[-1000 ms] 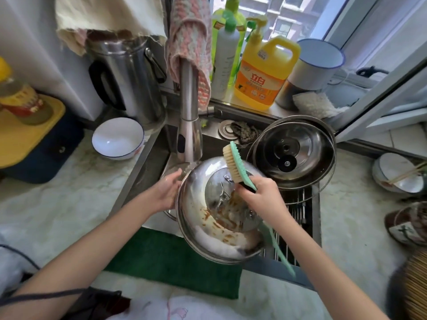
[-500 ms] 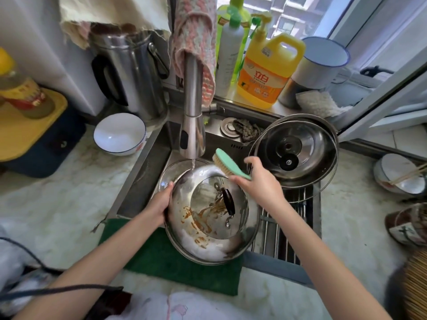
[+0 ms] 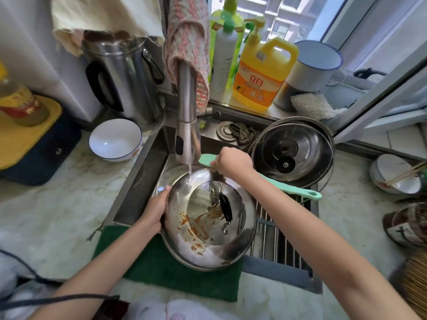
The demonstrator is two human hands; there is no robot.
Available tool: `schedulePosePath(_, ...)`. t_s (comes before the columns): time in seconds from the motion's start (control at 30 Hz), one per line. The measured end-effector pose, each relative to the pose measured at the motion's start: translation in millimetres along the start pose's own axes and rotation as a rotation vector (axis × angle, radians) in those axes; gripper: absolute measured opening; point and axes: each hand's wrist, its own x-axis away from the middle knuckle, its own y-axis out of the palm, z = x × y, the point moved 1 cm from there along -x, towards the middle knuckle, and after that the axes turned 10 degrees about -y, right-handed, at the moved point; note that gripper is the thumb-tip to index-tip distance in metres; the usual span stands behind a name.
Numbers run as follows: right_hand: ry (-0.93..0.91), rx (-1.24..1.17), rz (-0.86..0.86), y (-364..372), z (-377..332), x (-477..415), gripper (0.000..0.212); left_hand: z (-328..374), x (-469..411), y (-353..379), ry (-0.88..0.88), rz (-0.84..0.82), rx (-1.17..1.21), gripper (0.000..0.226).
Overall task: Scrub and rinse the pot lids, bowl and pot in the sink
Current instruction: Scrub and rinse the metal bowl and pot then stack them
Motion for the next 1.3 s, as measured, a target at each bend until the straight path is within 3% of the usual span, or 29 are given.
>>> schedulePosePath(0.13, -0.234, -0.151, -0.193, -4.5, -20.9, 0.1, 0.038, 0.8, 2.2, 1.8, 0.042, -0.006, 0.006, 0.035)
schedulePosePath(0.3, -0.055, 0.166, -0.111, -23.3, 3.7, -13.4, 0.036, 5.8, 3.2, 3.4, 0.113, 0.01, -0.015, 0.035)
schedulePosePath(0.47, -0.229, -0.16, -0.261, -21.5, -25.0, -9.7, 0.041, 8.1, 5.2, 9.3, 0.118, 0.003, 0.006, 0.032)
schedulePosePath(0.63, -0.026, 0.184, -0.151, -27.0, 15.1, -14.5, 0.039, 6.8, 0.6, 3.3, 0.099, 0.041, 0.0, 0.031)
schedulePosePath(0.77, -0.242, -0.072, -0.161, -10.8, -11.0, -0.7, 0.042, 6.8, 1.7, 4.7, 0.101, 0.055, -0.005, 0.031)
schedulePosePath(0.83, -0.325, -0.072, -0.154, -2.4, -14.1, 5.0, 0.04, 9.2, 0.4, 7.3, 0.104, 0.054, -0.016, 0.031)
schedulePosePath(0.97, -0.219, 0.057, 0.021, -6.8, 13.5, -2.9, 0.039, 11.7, -0.9, 8.0, 0.085, 0.068, -0.01, 0.031)
schedulePosePath(1.13, -0.554, -0.04, -0.085, 0.1, -11.7, 33.2, 0.037, 12.7, -8.7, 7.2, 0.086, 0.028, -0.034, 0.031)
schedulePosePath(1.23, -0.423, -0.068, 0.063, -6.5, 12.8, 12.9, 0.039, 14.6, -11.9, 5.9, 0.093, 0.02, -0.064, 0.032)
schedulePosePath(1.3, -0.475, -0.057, 0.039, -2.5, 13.7, 15.5, 0.04, 14.0, -13.9, 5.1, 0.092, 0.006, -0.062, 0.034)
